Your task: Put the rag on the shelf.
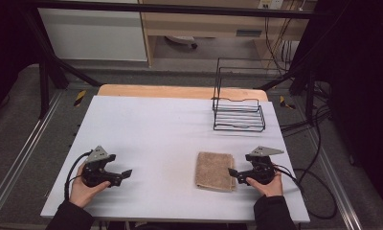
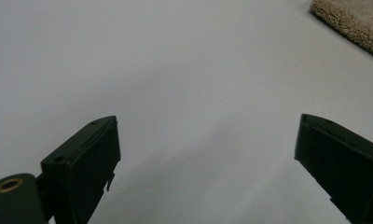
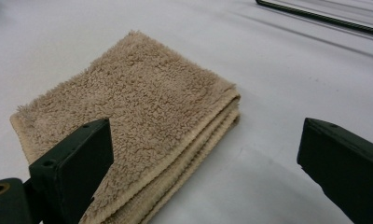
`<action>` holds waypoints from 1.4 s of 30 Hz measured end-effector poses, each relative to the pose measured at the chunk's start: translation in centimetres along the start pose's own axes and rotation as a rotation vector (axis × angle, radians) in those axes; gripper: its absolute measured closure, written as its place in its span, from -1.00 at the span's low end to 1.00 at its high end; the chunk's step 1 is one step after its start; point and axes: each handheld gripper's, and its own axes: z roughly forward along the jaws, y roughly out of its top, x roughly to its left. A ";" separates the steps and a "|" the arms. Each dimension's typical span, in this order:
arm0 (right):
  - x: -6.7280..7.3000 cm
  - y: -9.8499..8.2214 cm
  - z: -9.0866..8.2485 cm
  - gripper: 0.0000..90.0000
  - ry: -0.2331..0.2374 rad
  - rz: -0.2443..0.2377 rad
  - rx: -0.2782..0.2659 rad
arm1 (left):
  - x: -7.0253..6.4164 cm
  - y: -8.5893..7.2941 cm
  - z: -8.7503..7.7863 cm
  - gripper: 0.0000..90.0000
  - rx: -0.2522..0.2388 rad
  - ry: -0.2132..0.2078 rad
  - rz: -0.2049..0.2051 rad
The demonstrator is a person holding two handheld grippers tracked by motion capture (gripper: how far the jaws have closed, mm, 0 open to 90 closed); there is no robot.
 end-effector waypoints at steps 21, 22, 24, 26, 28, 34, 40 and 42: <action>-0.6 0.1 -0.8 -0.95 -0.028 0.013 -0.020 | -4.2 4.3 4.0 -0.85 0.035 -0.040 0.051; -0.6 0.1 -0.8 -0.95 -0.029 0.011 -0.024 | -4.4 4.6 4.3 -0.85 0.032 -0.046 0.054; -0.6 0.1 -0.8 -0.95 -0.028 0.012 -0.026 | -5.0 5.2 4.8 -0.85 0.030 -0.055 0.061; -0.6 0.1 -0.8 -0.95 -0.027 0.012 -0.026 | -5.5 5.8 5.3 -0.84 0.032 -0.058 0.068; -0.6 0.0 -0.8 -0.95 -0.026 0.010 -0.023 | -6.0 6.4 5.9 -0.84 0.032 -0.066 0.073; -0.7 0.1 -0.8 -0.96 -0.026 0.008 -0.026 | -7.2 7.9 7.7 -0.82 0.031 -0.076 0.078; -0.7 0.0 -0.8 -0.95 -0.024 0.007 -0.028 | -8.2 9.3 9.2 -0.79 0.034 -0.076 0.072; -0.6 0.0 -0.8 -0.95 -0.023 0.009 -0.026 | -8.5 9.8 9.7 -0.78 0.037 -0.074 0.073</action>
